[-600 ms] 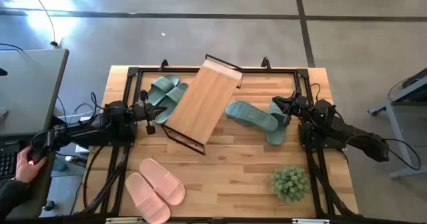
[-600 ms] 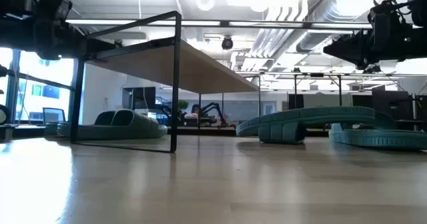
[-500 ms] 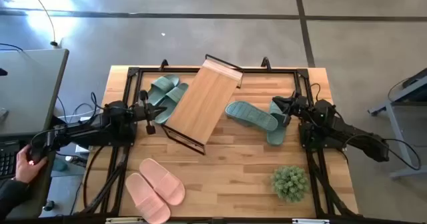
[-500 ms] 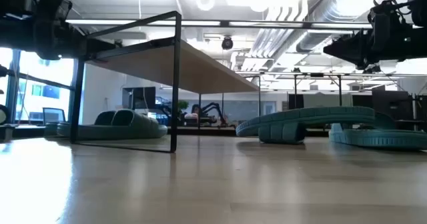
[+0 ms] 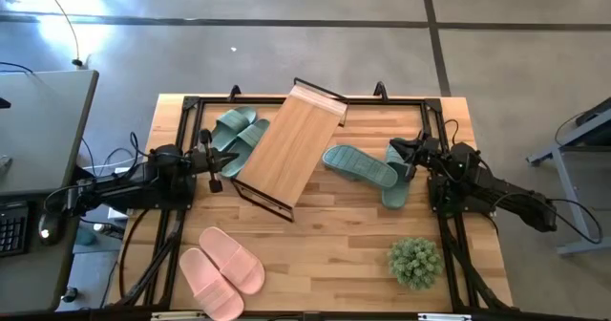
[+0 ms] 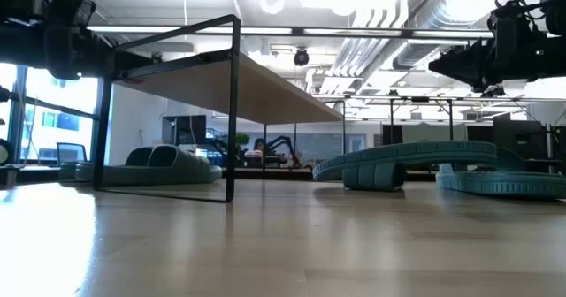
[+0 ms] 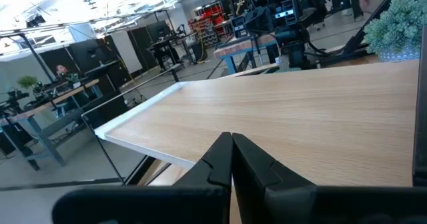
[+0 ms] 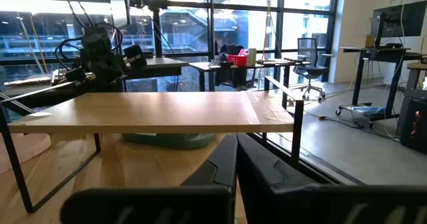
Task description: Pick and place slides into the shelf
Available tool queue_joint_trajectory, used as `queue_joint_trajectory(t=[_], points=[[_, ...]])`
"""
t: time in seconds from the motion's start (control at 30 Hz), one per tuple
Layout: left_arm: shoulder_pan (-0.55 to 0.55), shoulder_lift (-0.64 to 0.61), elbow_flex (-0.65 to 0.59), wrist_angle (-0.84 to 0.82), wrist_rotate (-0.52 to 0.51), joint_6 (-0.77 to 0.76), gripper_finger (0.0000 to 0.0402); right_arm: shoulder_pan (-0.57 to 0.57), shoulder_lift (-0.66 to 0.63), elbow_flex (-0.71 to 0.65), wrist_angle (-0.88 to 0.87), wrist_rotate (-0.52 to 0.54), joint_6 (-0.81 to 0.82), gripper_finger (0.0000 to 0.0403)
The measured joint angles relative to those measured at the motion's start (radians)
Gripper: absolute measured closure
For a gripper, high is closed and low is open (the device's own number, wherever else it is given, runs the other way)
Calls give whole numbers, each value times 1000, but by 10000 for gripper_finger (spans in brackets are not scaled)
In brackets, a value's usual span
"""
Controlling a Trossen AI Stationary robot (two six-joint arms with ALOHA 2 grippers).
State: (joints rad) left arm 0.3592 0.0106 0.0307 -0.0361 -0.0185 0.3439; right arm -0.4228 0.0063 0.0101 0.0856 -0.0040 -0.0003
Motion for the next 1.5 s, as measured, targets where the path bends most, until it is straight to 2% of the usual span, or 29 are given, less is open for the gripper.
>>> queue_joint_trajectory(t=[1.23,1.37,1.5], points=[[0,0,0,0,0,-1,401,0,0,0,0,0,0,403],[0,0,0,11,17,-90,401,0,0,0,0,0,0,403],[0,0,0,13,53,-329,401,0,0,0,0,0,0,403]])
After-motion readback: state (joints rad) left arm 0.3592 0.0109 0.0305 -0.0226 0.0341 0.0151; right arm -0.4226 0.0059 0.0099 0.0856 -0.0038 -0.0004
